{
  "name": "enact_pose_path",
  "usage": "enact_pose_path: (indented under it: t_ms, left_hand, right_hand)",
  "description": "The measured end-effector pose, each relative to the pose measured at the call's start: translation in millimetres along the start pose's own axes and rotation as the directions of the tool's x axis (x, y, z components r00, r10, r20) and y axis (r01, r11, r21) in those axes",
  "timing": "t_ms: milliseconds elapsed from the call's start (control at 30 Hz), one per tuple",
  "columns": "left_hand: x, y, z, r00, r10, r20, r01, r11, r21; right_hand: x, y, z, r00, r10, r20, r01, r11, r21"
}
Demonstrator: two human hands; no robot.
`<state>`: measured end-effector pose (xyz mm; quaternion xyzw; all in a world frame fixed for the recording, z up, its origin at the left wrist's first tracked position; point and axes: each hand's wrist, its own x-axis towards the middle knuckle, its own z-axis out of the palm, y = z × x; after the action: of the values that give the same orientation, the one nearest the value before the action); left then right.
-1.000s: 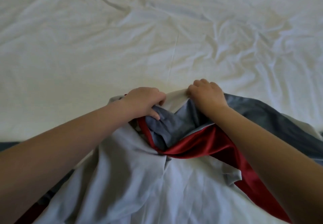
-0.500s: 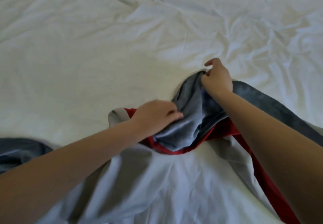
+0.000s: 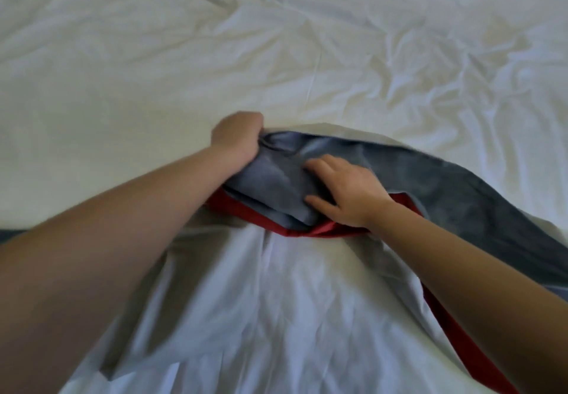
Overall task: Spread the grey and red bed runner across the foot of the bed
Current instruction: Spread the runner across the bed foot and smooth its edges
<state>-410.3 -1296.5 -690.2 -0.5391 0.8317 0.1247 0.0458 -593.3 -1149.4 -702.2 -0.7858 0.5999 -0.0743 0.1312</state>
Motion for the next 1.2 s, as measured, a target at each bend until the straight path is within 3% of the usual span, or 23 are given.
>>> enact_pose_path:
  t_ms: [133, 233, 333, 400, 433, 500, 567, 667, 767, 833, 967, 1133, 1200]
  left_hand:
    - [13.7, -19.0, -19.0, 0.996, 0.0, -0.088, 0.017, 0.982, 0.188]
    - [-5.8, -2.4, -20.7, 0.96, 0.166, -0.226, -0.122, 0.973, 0.197]
    - [-40.9, 24.8, -15.1, 0.784, 0.522, -0.335, -0.503, 0.852, 0.148]
    - [-71.7, 44.9, -5.3, 0.636, 0.725, -0.262, -0.712, 0.683, 0.163]
    - [-87.0, 53.6, 2.2, 0.603, 0.777, -0.184, -0.756, 0.629, 0.18]
    - [-110.6, 66.2, 16.9, 0.654, 0.756, 0.005, -0.739, 0.638, 0.215]
    - [-124.3, 74.6, 25.6, 0.778, 0.604, 0.172, -0.627, 0.73, 0.272]
    - [-131.8, 83.5, 27.7, 0.909, 0.398, 0.127, -0.416, 0.839, 0.351]
    - [-139.6, 91.0, 28.3, 0.963, 0.265, 0.053, -0.266, 0.895, 0.357]
    - [-148.4, 93.2, 24.3, 0.971, 0.238, 0.04, -0.235, 0.892, 0.386]
    - [-171.1, 83.6, 13.1, 0.975, 0.22, -0.001, -0.198, 0.88, 0.433]
    - [-206.7, 49.4, 14.3, 0.976, 0.195, 0.092, -0.215, 0.852, 0.476]
    - [-222.9, 39.6, 21.8, 0.969, 0.186, 0.162, -0.241, 0.852, 0.464]
  right_hand:
    - [-12.2, 3.2, 9.0, 0.99, 0.001, 0.139, 0.008, 0.998, -0.064]
    - [-18.1, 4.0, 6.5, 0.994, 0.034, 0.099, -0.027, 0.997, -0.075]
    - [-38.2, 5.9, -0.7, 0.995, 0.1, 0.006, -0.1, 0.994, -0.045]
    - [-60.1, 7.7, -5.2, 0.982, 0.175, -0.066, -0.176, 0.984, -0.006]
    - [-72.5, 8.6, -5.9, 0.97, 0.224, -0.091, -0.225, 0.974, 0.001]
    - [-97.0, 8.7, -5.5, 0.928, 0.349, -0.131, -0.352, 0.936, 0.001]
    - [-116.7, 7.5, -3.5, 0.87, 0.476, -0.13, -0.482, 0.876, -0.012]
    - [-131.1, 14.4, -2.2, 0.768, 0.64, -0.031, -0.641, 0.766, -0.047]
    - [-134.5, 25.6, -8.9, 0.651, 0.723, 0.234, -0.754, 0.65, 0.089]
    - [-139.6, 26.6, -10.9, 0.692, 0.685, 0.23, -0.721, 0.672, 0.169]
    - [-160.8, 11.0, -22.5, 0.794, 0.606, 0.038, -0.599, 0.772, 0.213]
    - [-210.3, 5.3, -25.4, 0.806, 0.573, 0.146, -0.579, 0.815, -0.006]
    - [-226.8, 0.1, -19.8, 0.795, 0.581, 0.175, -0.592, 0.806, 0.016]
